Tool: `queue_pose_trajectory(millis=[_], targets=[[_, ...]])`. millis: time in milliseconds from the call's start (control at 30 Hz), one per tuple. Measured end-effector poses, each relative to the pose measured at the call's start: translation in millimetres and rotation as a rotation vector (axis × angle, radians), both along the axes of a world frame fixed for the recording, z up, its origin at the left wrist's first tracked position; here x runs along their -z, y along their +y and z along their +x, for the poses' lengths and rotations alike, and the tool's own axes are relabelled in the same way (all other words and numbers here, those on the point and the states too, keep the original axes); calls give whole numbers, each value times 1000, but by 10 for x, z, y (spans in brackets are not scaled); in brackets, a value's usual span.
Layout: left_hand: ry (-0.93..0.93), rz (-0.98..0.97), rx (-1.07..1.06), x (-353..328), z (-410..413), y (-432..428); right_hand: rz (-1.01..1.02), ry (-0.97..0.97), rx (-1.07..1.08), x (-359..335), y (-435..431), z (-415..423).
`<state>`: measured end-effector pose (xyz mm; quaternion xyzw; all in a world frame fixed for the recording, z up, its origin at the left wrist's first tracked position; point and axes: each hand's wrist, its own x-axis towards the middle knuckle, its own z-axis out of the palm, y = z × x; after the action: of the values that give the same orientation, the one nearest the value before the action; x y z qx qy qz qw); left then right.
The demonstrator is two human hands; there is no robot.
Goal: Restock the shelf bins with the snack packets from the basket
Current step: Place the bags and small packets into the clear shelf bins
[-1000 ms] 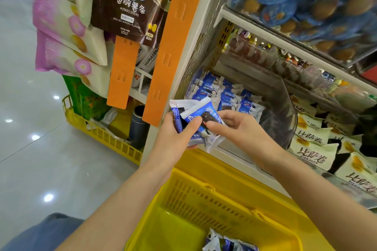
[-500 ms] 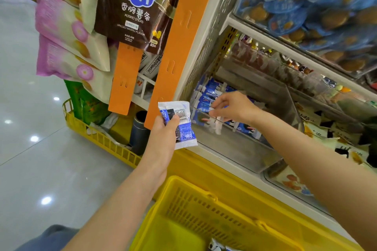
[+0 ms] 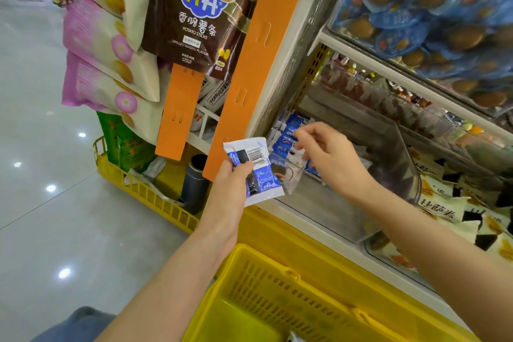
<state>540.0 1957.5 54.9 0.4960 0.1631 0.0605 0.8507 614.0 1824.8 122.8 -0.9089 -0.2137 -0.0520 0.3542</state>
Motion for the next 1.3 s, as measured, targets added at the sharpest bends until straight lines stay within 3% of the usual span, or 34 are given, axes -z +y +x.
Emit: queue_pose_trajectory(millis=[167, 300, 400, 533, 733, 867, 1000, 1167, 1300], targets=[[-106, 72, 71, -51, -104, -85, -21, 278, -92, 54, 19, -395], [-132, 155, 138, -51, -180, -107, -27, -36, -14, 64, -42, -488], [-158, -26, 322, -70, -225, -136, -206, -264, -96, 104, -98, -608], [-98, -160, 203, -82, -218, -120, -305, -252, -310, 174, -134, -729], [-111, -149, 190, -85, -197, -71, -43, -115, -51, 109, -201, -668], [-193, 65, 287, -71, -193, -89, 70, 108, -4, 59, -233, -575], [-287, 428, 364, -40, -184, -124, -118, 181, -74, -34, -304, -477], [-256, 671, 141, -18, -149, -149, -91, 481, -147, -73, -444, -459], [-439, 894, 175, -138, -88, -219, -106, 525, -91, -71, -577, -491]])
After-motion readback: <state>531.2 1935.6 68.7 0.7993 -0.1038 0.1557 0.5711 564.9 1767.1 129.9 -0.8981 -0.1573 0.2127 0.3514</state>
